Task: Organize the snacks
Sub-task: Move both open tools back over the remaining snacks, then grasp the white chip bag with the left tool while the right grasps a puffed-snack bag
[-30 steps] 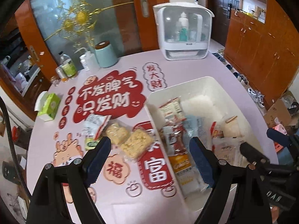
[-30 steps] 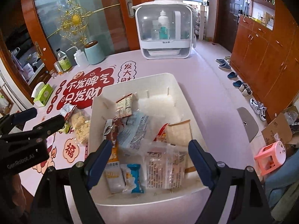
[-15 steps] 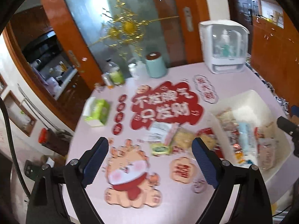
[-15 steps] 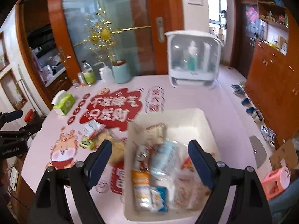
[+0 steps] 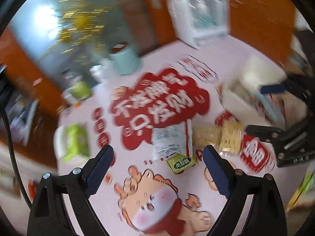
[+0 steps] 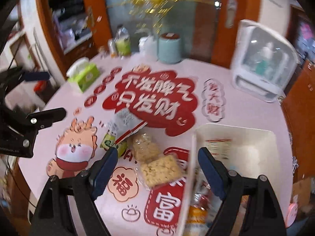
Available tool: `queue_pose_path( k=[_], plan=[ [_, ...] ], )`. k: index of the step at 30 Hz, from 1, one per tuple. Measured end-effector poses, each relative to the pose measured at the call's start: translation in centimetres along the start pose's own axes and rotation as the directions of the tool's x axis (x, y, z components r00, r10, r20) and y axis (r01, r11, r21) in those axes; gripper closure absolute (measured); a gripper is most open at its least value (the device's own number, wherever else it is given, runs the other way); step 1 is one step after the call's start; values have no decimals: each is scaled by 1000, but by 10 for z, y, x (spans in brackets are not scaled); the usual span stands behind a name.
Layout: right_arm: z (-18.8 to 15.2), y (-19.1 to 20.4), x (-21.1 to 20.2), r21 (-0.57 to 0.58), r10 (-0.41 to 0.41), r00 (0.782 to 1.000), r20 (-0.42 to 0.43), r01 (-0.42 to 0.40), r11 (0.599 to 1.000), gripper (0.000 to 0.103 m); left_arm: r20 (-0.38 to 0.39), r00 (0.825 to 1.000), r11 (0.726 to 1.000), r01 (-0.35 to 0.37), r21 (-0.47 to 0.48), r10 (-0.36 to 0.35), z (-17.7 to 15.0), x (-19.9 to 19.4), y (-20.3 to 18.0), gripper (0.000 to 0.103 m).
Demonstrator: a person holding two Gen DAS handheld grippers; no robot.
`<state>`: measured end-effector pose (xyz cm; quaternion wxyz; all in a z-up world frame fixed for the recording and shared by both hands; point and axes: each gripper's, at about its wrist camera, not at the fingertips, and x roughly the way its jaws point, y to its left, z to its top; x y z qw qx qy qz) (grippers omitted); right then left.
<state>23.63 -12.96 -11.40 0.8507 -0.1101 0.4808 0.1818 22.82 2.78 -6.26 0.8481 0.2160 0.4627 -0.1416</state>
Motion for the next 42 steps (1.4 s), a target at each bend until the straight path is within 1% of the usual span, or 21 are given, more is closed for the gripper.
queue_pose_path(
  k=[2,4,6,8,11,13,15,17,20,22,25,26,27,28,30,31,33,35,37,40,42],
  plan=[
    [1,8,32,-4,13,998,-66,-13,1000,19,-25,998,993,58,103,-56,-2,32,4,11],
    [2,13,59,-7,17,993,-117,-18,1000,20,-43,996,981,80,176,-73,-3,56,5,11],
    [5,16,79,-18,9,989,-150,-12,1000,20,-67,993,962,107,251,-93,-2,84,10,11],
    [6,17,102,-27,-16,979,-204,11,1000,20,-92,990,943,134,304,-111,-1,106,12,11],
    [7,16,126,-41,-28,963,-267,18,999,20,-112,985,900,164,404,-129,-1,136,11,11],
    [8,16,136,-59,-32,957,-290,16,998,23,-126,982,870,182,458,-139,-3,148,7,11],
    [8,16,145,-60,-31,950,-312,13,998,23,-147,976,828,214,518,-160,-6,159,1,11],
    [8,14,155,-43,-13,944,-329,-1,999,23,-148,974,787,225,574,-170,-9,166,-6,11],
    [8,11,164,-3,37,938,-345,-41,999,24,-147,972,755,237,612,-186,-7,174,-13,11],
    [6,11,168,22,78,931,-356,-75,997,27,-159,967,738,256,624,-200,-3,179,-16,11],
    [5,11,167,30,86,938,-335,-80,996,33,-180,961,722,276,635,-208,1,192,-19,11],
    [6,10,166,37,88,939,-332,-81,996,36,-191,959,720,283,634,-210,2,196,-20,12],
    [6,10,166,49,91,938,-333,-79,996,38,-206,955,718,296,630,-214,2,201,-21,21],
    [6,8,165,64,95,938,-334,-78,995,38,-218,951,716,307,627,-217,1,204,-22,30],
    [6,7,164,85,100,940,-327,-76,993,41,-209,950,730,313,608,-233,0,205,-21,36],
    [5,6,161,100,101,943,-317,-72,992,42,-202,950,741,311,595,-237,0,204,-20,38],
    [5,4,159,110,92,945,-315,-60,992,43,-177,954,778,301,552,-243,0,198,-13,52],
    [3,6,156,125,90,947,-309,-53,991,43,-180,953,818,302,491,-244,-2,194,-4,54],
    [2,10,145,142,104,952,-287,-65,988,44,-179,956,841,289,458,-231,-9,187,3,55],
    [1,18,127,159,116,962,-247,-78,984,44,-183,965,883,247,400,-187,-23,173,12,55],
    [1,23,113,173,122,968,-222,-84,981,44,-180,969,914,220,340,-167,-33,157,17,55]
  ],
)
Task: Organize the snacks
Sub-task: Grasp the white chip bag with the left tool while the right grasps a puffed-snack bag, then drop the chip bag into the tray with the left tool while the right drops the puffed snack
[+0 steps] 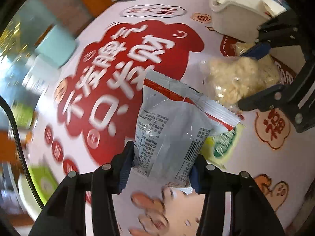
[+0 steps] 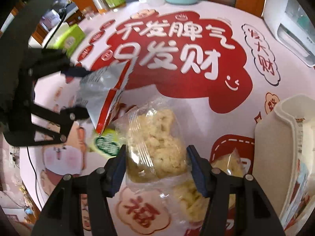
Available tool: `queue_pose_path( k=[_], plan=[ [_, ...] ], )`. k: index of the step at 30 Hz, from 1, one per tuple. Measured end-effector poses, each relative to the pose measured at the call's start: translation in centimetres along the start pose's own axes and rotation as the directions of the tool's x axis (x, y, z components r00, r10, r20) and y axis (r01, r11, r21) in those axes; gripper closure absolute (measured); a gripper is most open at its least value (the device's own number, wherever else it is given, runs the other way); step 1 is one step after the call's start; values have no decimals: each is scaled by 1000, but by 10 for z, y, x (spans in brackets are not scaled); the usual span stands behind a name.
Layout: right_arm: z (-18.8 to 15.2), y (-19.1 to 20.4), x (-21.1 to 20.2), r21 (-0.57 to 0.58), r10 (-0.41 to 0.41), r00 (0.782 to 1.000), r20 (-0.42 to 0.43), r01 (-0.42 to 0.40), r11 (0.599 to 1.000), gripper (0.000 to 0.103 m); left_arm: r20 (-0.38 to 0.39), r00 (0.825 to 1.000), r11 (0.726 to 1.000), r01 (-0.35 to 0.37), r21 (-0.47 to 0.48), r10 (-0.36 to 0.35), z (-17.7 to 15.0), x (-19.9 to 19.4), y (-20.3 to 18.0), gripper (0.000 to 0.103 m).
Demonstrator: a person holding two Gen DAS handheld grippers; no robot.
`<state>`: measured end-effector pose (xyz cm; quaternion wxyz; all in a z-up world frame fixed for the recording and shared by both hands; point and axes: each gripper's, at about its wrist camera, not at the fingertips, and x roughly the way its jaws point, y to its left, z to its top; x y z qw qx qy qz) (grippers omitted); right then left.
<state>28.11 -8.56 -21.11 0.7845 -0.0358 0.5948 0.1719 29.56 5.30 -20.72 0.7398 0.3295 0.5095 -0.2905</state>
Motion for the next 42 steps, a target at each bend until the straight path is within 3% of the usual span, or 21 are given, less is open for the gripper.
queue_pose_path(
  k=[4,9,16,24,31,36,42],
  plan=[
    [-14,13,-37,20,30,996,78,-32,999,44,48,999,993,0,-117,5,-22,-47,-9,55],
    [-47,29,-76,53,60,987,151,-69,996,44,91,995,957,-4,-290,32,-39,-107,-33,55],
    [-94,9,-137,80,49,973,224,-69,994,44,142,988,912,6,-411,57,-31,-169,-89,55],
    [-130,-65,-208,142,-22,946,322,-25,990,43,228,968,902,2,-431,107,38,-204,-149,55],
    [-141,-144,-254,192,-163,915,369,96,977,43,268,953,890,-6,-455,144,124,-208,-194,55],
    [-130,-192,-267,249,-248,897,366,162,955,43,256,955,869,-3,-494,149,183,-193,-211,55],
    [-111,-227,-267,269,-309,873,377,216,938,43,203,964,852,-42,-521,171,227,-168,-216,54]
  ],
)
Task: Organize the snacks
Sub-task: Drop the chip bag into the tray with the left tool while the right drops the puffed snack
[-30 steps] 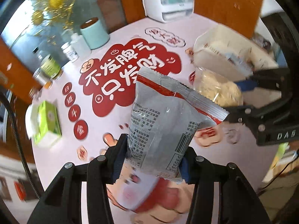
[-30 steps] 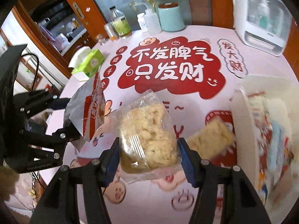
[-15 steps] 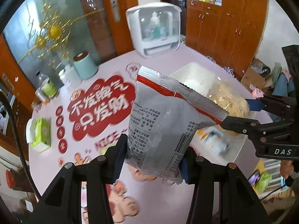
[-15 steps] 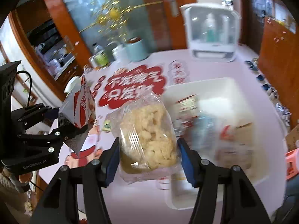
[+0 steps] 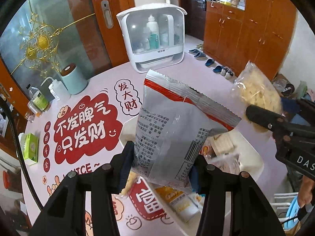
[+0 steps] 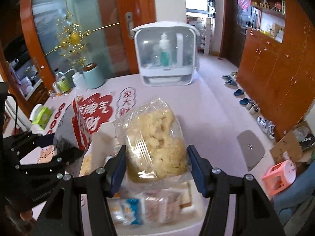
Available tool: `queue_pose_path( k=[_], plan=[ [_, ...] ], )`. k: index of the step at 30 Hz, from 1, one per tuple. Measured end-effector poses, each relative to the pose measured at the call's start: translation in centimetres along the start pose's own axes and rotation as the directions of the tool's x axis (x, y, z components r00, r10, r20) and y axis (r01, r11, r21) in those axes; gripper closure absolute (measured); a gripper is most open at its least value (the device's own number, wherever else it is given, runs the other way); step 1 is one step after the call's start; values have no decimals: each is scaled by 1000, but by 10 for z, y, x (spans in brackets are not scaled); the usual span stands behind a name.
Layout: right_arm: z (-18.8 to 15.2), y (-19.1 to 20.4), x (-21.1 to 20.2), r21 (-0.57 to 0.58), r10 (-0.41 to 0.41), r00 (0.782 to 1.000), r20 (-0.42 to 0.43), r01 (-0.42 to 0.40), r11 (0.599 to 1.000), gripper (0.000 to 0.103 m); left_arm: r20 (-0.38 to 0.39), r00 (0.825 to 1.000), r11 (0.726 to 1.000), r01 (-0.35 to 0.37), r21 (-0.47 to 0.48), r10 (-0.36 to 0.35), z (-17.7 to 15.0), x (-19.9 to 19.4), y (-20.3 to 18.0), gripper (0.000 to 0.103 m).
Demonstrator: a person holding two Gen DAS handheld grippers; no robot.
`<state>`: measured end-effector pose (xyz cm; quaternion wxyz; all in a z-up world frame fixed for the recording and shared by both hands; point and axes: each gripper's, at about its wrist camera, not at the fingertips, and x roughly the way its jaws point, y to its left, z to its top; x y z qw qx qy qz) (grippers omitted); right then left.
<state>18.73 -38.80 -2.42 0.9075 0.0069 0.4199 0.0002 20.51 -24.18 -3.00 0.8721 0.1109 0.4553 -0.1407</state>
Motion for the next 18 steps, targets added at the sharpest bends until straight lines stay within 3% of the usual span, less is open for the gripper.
queue_pose_path(
  k=[7,8,10,11,12,15,18],
  plan=[
    [14,-7,39,-10,1,1000,-29,-1,1000,42,-37,999,999,-32,-22,31,19,30,-10,53],
    [14,-7,43,-11,8,999,-36,-8,1000,42,-37,999,999,-34,-21,33,21,32,-11,50],
    [14,-8,53,-5,35,998,-59,-36,999,41,-42,998,999,-37,-8,37,23,35,-13,33],
    [14,-10,57,8,52,996,-69,-52,999,39,-39,998,999,-45,-1,45,23,36,-14,22],
    [14,-11,59,15,65,995,-72,-64,998,34,-23,999,999,-47,4,47,23,34,-15,19],
    [13,-12,61,29,67,996,-63,-65,997,26,-12,998,998,-57,13,58,21,31,-16,18],
    [11,-11,61,23,64,996,-68,-63,998,26,-18,998,999,-53,-6,53,18,30,-11,18]
  ],
)
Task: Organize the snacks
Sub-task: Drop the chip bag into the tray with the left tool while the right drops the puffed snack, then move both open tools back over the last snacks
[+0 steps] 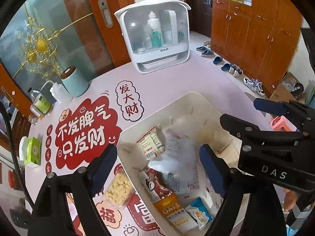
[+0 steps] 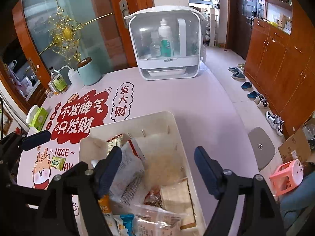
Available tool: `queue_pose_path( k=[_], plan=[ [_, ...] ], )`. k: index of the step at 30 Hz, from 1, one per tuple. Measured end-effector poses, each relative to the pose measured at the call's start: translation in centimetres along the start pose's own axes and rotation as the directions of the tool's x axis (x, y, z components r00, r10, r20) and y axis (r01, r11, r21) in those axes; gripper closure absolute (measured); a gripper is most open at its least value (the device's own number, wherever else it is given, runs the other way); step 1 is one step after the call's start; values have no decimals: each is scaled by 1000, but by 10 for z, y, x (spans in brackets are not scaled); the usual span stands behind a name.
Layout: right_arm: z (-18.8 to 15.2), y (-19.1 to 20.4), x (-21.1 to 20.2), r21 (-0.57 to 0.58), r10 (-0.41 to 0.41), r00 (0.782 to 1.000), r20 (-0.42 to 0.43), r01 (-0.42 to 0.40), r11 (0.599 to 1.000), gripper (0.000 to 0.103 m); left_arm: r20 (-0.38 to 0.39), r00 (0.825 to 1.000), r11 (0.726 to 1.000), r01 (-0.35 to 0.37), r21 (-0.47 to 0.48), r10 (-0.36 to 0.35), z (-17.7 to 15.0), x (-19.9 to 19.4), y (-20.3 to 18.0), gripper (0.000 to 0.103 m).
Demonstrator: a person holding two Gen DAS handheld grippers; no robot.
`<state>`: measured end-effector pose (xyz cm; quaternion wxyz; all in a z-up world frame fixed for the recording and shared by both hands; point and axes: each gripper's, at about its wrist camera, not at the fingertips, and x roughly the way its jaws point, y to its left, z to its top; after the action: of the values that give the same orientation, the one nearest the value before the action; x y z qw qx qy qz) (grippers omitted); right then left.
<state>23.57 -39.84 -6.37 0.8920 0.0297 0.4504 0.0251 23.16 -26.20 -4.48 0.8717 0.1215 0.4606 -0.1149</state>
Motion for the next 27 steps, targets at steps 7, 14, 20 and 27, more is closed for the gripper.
queue_pose_path(
  k=[7,14,20,27],
  plan=[
    [-4,6,-4,-3,4,1000,-5,-4,1000,26,16,1000,1000,-18,-8,18,-9,-11,10,18],
    [-9,14,-15,-5,-1,1000,2,1,1000,26,33,999,1000,-24,-13,24,-17,-26,19,18],
    [-13,23,-27,-20,-10,1000,15,11,1000,26,53,998,1000,-29,-5,29,-23,-39,22,18],
    [-20,32,-45,-10,-12,1000,26,12,1000,26,70,997,1000,-27,10,26,-33,-59,27,18]
  ],
)
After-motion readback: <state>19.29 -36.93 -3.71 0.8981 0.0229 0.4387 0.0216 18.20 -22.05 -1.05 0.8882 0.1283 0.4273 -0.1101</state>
